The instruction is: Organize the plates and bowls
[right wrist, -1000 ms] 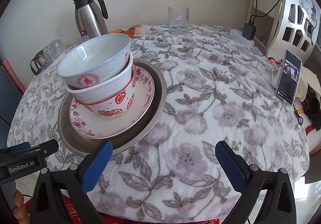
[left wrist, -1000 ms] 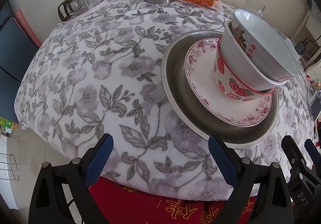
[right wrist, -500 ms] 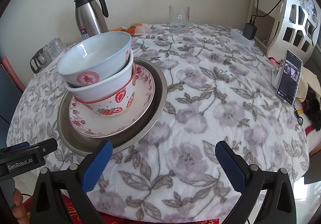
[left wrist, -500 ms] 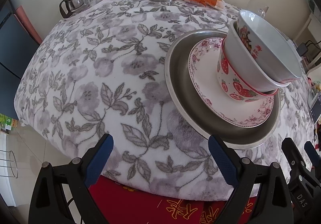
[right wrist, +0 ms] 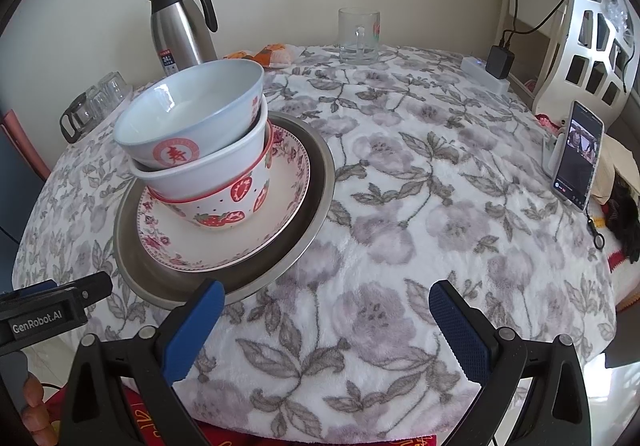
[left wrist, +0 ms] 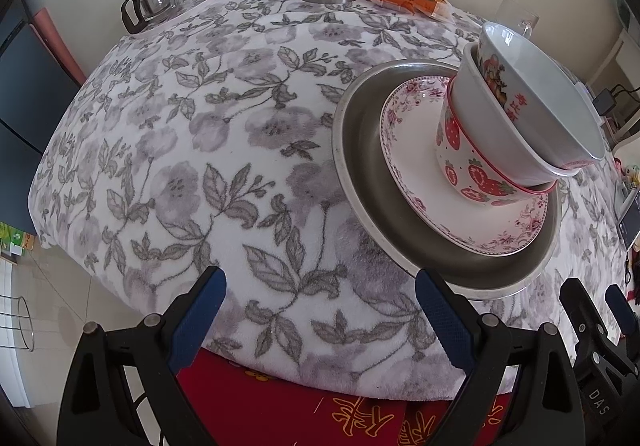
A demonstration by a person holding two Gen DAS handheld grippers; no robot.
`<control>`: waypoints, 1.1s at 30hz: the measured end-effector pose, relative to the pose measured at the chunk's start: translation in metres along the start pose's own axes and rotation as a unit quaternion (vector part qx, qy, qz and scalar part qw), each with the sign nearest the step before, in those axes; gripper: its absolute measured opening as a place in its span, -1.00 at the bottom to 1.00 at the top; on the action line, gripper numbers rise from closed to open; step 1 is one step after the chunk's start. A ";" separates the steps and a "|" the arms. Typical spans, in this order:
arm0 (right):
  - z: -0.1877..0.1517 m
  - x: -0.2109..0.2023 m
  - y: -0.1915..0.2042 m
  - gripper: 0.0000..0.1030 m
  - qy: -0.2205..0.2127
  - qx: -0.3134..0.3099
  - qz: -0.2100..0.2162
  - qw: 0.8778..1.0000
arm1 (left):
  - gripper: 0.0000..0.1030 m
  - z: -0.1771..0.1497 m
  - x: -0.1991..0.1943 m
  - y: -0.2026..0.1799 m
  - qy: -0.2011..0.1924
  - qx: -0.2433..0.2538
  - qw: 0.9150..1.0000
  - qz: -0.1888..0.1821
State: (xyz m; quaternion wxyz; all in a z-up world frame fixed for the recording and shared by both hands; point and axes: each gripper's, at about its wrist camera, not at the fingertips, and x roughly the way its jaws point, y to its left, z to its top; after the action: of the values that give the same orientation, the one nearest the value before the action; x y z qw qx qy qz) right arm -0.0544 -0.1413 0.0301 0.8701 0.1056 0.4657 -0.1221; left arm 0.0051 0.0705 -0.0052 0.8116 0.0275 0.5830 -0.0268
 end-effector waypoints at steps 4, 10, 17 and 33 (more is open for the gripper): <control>0.000 0.000 0.000 1.00 0.000 0.000 0.000 1.000 | 0.86 0.000 0.000 0.001 -0.001 -0.004 1.000 0.001; 0.000 0.000 0.000 1.00 0.000 0.000 0.000 1.000 | 0.86 0.000 -0.001 0.001 -0.004 -0.006 1.000 0.000; 0.000 0.001 0.000 1.00 0.001 0.000 0.000 1.000 | 0.86 0.000 -0.002 0.002 -0.005 -0.007 1.000 -0.002; -0.001 0.002 -0.001 1.00 0.003 -0.001 0.000 1.000 | 0.86 0.001 -0.005 0.003 -0.012 -0.012 1.000 -0.005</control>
State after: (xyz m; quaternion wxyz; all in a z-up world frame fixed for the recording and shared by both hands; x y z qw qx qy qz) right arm -0.0540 -0.1422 0.0280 0.8686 0.1052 0.4688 -0.1211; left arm 0.0045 0.0730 0.0000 0.8187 0.0150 0.5735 -0.0240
